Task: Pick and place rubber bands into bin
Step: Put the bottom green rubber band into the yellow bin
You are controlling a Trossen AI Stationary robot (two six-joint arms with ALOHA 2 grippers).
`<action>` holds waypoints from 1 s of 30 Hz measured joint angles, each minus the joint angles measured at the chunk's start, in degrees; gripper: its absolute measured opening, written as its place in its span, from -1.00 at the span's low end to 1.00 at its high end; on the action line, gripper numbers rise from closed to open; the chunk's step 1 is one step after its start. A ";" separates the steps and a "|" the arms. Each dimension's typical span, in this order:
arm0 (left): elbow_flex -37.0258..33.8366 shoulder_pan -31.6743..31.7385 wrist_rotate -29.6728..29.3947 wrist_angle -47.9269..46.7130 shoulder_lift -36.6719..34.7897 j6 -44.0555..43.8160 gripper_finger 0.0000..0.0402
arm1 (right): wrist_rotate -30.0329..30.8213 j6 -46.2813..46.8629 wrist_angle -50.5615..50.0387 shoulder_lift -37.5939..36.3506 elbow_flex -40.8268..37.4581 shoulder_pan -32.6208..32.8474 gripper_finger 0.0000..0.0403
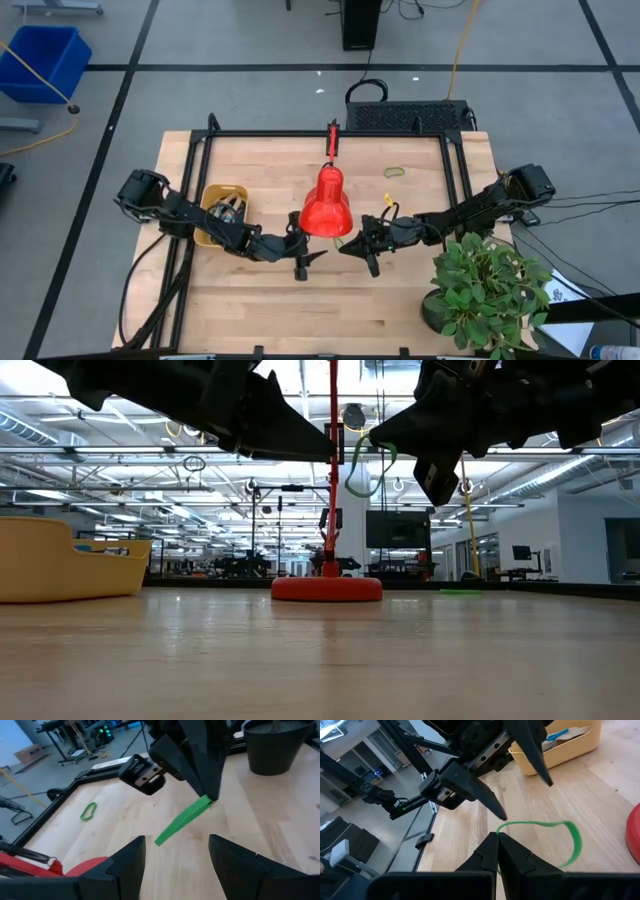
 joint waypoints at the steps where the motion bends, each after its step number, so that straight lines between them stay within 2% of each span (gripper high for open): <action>1: 0.00 0.00 -0.34 0.02 0.00 0.01 0.12 | 0.01 0.19 -0.02 0.00 0.00 0.00 -1.00; 8: 0.25 -0.13 -0.22 2.19 2.04 -0.22 0.12 | 0.01 0.24 0.09 0.00 0.00 0.00 -1.00; 18: 10.42 -0.14 -2.43 2.27 10.94 7.44 0.12 | -0.11 0.16 0.89 -0.02 0.00 0.00 -1.00; 30: 12.98 0.39 -2.08 -1.26 11.96 6.88 0.12 | -0.28 -0.08 0.79 -0.02 0.00 1.53 -1.00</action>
